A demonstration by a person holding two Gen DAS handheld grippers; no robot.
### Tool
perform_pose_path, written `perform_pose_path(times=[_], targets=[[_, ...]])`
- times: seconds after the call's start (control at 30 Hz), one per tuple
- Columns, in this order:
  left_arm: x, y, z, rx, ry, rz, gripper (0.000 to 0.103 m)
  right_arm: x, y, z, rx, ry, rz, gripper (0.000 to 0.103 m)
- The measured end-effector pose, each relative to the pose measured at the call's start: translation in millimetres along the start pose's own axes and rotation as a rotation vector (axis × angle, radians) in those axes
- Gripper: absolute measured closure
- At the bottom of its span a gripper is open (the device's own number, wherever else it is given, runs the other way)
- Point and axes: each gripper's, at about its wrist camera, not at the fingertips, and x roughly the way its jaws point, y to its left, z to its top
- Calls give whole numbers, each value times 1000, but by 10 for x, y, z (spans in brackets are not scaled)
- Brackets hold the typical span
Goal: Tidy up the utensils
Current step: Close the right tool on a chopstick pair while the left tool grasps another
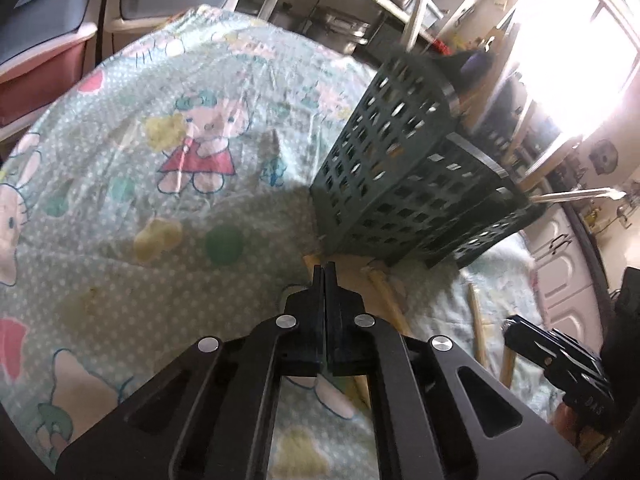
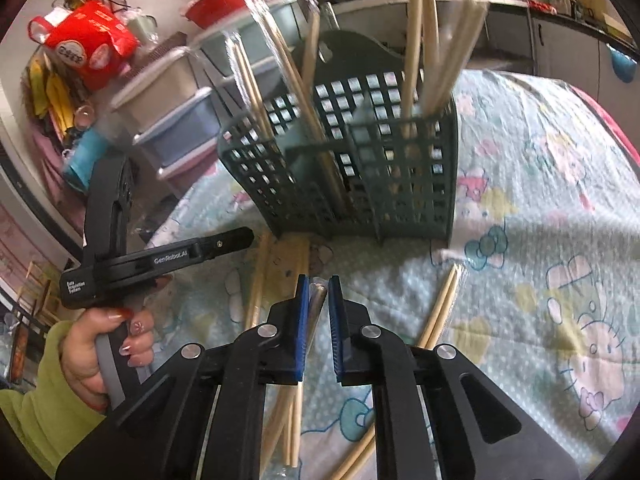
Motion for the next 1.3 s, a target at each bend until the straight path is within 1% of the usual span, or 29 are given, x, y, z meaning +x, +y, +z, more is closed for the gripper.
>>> perform_pose_path(times=[0.1, 0.23, 0.27, 0.33, 0.4, 0.43, 0.57, 0.67, 0.73, 0.8, 0.83, 0.97, 1.07, 1.2, 1.23, 1.3], targets=[[-79, -52, 11, 33, -13, 8, 103, -63, 58, 24, -17, -23, 6, 93], [-30, -6, 5, 10, 25, 11, 103, -117, 94, 10, -18, -40, 6, 94], [-1, 9, 3, 5, 36, 25, 102, -124, 91, 9, -18, -40, 7, 94], [53, 16, -2, 7, 58, 33, 98, -103, 88, 3, -16, -37, 6, 94], [95, 13, 0, 7, 73, 35, 77, -97, 86, 4, -14, -35, 5, 94], [125, 12, 2, 6, 82, 38, 76, -78, 93, 11, -13, -35, 4, 94], [216, -12, 13, 28, 97, 81, 75, -92, 142, 40, -19, -41, 8, 94], [260, -32, 37, 47, 101, 107, 75, -119, 177, 93, -27, -53, 15, 94], [289, -82, 39, 82, 104, 137, 76, -183, 215, 151, -37, -73, 24, 94], [310, -109, 40, 116, 102, 166, 87, -249, 249, 197, -47, -94, 30, 94], [316, -112, 38, 127, 98, 175, 90, -285, 267, 228, -53, -106, 34, 94], [282, -99, 50, 126, 88, 163, 95, -442, 356, 357, -75, -159, 48, 95], [181, -80, 57, 126, 66, 150, 103, -549, 410, 442, -90, -195, 55, 95], [-8, -74, 119, 106, 28, 101, 103, -660, 459, 539, -109, -233, 63, 95], [-64, -72, 134, 94, 23, 76, 103, -678, 465, 558, -112, -241, 65, 95], [-86, -135, 150, 103, 14, 69, 103, -712, 485, 591, -117, -257, 66, 95]])
